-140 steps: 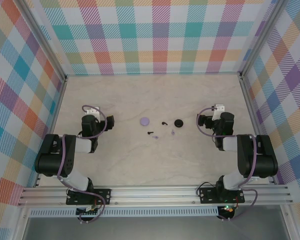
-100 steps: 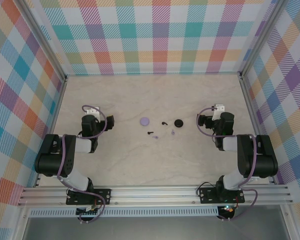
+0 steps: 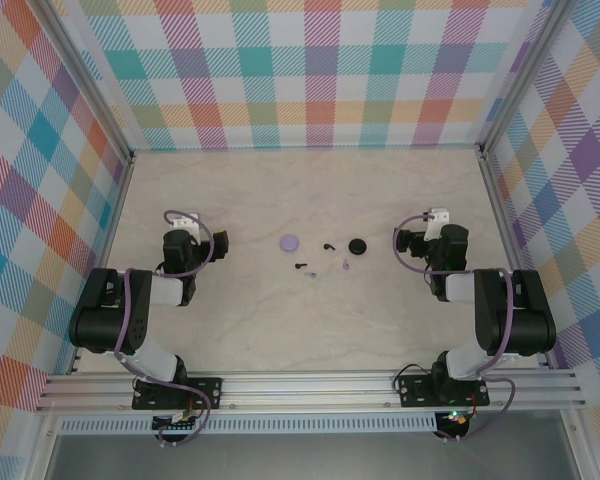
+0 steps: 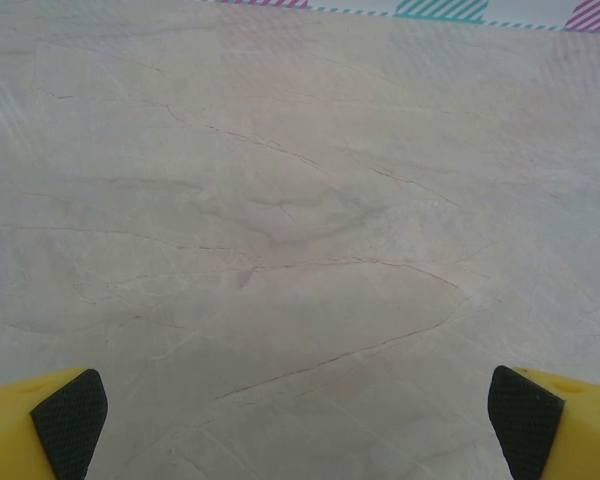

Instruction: Insert the wireless bluetooth earbuds into the charging case

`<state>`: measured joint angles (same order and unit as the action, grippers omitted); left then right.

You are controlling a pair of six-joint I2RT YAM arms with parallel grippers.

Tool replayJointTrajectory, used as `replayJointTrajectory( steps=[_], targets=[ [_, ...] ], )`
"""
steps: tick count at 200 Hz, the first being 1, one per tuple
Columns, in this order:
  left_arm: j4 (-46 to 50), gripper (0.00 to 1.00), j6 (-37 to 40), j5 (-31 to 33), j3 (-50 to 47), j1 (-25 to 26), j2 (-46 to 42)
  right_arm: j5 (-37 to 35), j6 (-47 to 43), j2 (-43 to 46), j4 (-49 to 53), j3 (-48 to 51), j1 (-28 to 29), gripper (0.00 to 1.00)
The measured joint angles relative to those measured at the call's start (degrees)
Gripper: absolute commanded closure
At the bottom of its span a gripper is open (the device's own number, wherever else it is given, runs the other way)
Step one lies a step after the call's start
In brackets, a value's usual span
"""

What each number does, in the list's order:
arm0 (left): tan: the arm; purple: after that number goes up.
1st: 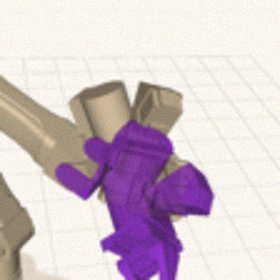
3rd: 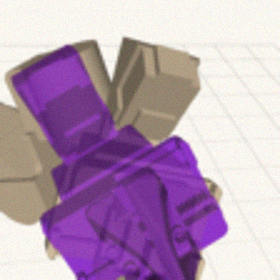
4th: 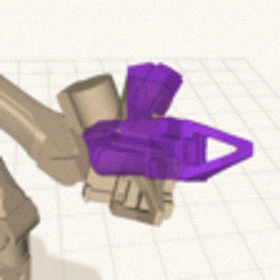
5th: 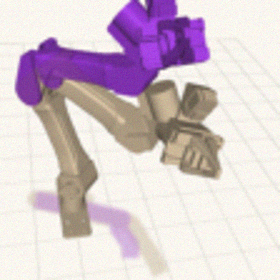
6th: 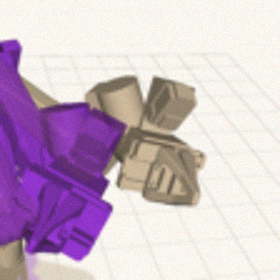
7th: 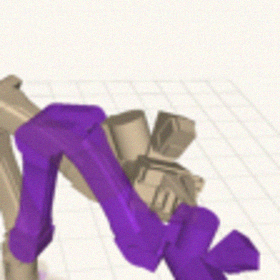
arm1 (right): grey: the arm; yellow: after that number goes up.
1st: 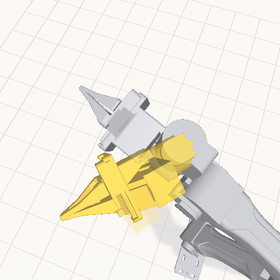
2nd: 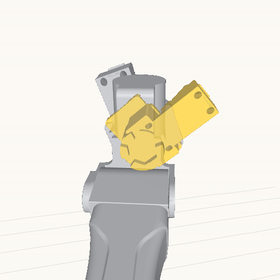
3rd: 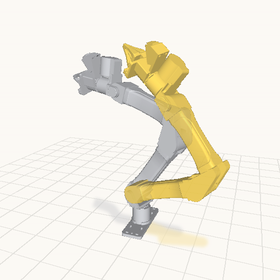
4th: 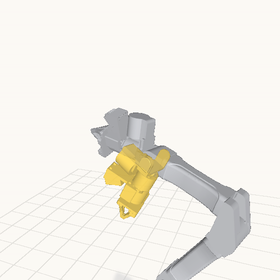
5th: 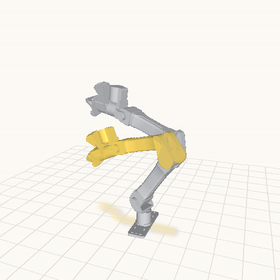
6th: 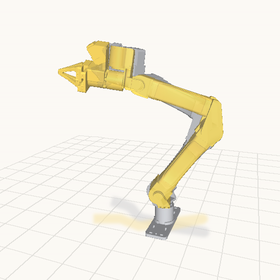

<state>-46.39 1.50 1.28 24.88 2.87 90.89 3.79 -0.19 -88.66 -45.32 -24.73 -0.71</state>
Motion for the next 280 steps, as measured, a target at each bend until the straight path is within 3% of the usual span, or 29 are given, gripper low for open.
replayJointTrajectory(
  steps=[37, 103, 136, 186, 227, 260, 280],
  targets=[
    [3.5, 0.00, -0.1, 0.3, 0.5, 0.0, -1.1, -1.0, 0.5, 1.5, 4.6, -0.6, 0.0, 0.00],
    [33.8, 0.00, -6.8, 0.4, 16.2, 0.0, -11.6, -3.6, 6.2, 14.1, 36.7, -15.4, 0.0, 0.00],
    [49.4, 0.00, -12.5, -5.9, 25.4, 0.0, -11.1, -1.9, 11.9, 14.2, 52.1, -23.3, 0.1, 0.00],
    [59.8, 0.07, -20.6, -18.8, 27.6, 0.6, -4.8, 9.0, 18.3, 9.5, 66.0, -29.9, 3.4, 0.00],
    [62.8, 0.13, -26.7, -23.2, 28.8, 3.4, 0.2, 17.4, 19.6, 2.9, 70.8, -34.9, 12.5, 0.17],
    [62.8, 0.26, -28.8, -26.2, 30.4, 6.6, 2.4, 23.0, 21.6, -3.0, 71.5, -40.0, 19.2, 0.47],
    [62.6, 0.30, -29.4, -28.2, 32.0, 7.9, 4.5, 25.7, 23.4, -7.7, 71.5, -43.3, 21.8, 0.50]
  ],
)
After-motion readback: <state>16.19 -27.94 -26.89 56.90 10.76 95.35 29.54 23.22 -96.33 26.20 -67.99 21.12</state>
